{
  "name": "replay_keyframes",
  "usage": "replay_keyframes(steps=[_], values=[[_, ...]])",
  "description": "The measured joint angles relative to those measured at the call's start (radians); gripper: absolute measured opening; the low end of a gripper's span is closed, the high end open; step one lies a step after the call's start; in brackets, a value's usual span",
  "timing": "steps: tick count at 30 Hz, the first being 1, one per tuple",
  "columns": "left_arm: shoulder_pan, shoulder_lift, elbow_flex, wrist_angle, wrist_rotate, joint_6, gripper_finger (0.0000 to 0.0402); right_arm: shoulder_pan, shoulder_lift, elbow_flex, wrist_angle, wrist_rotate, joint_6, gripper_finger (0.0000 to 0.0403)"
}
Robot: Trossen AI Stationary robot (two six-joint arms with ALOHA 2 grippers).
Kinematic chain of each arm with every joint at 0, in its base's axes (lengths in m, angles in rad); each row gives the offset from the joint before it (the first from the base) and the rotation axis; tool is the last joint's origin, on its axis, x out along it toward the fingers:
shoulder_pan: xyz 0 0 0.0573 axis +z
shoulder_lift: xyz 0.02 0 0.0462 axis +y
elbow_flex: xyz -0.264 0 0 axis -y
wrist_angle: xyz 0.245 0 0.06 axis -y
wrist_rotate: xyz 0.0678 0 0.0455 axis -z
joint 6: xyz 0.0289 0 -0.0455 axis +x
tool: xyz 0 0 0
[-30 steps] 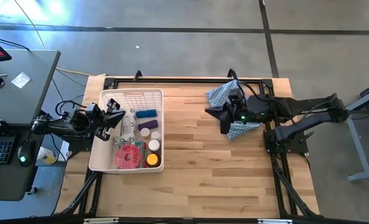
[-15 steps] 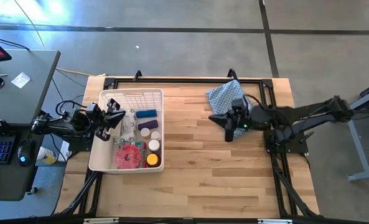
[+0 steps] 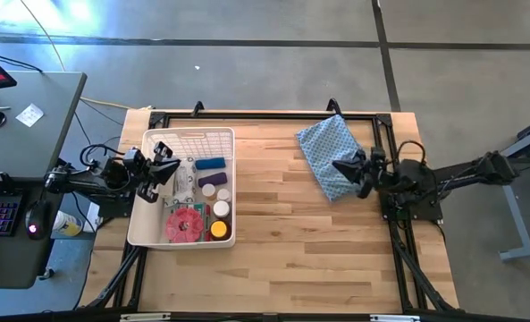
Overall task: Pick & place medical supplies in basket/bin
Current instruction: Return to Home Position
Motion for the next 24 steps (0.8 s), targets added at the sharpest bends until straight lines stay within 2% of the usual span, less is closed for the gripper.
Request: replay_keyframes(steps=[6,9,15,21,24], values=[[0.0,0.0,0.001,0.001,0.0,0.0,0.0074,-0.039,-0.17,-0.228,0.159,-0.052,0.083,0.0],[0.0,0.0,0.001,0.001,0.002,0.0,0.0074,-0.049,-0.218,-0.219,0.059,-0.059,0.072,0.0],[0.0,0.001,0.001,0.001,0.002,0.0,0.0074,-0.078,-0.226,-0.228,0.089,-0.112,0.0,0.0],[0.0,0.0,0.001,0.001,0.002,0.0,0.0074,-0.084,-0.225,-0.228,0.064,-0.24,-0.178,0.0],[0.0,0.0,0.001,0.001,0.002,0.0,0.0074,-0.083,-0.225,-0.228,0.037,-0.293,-0.19,0.0]])
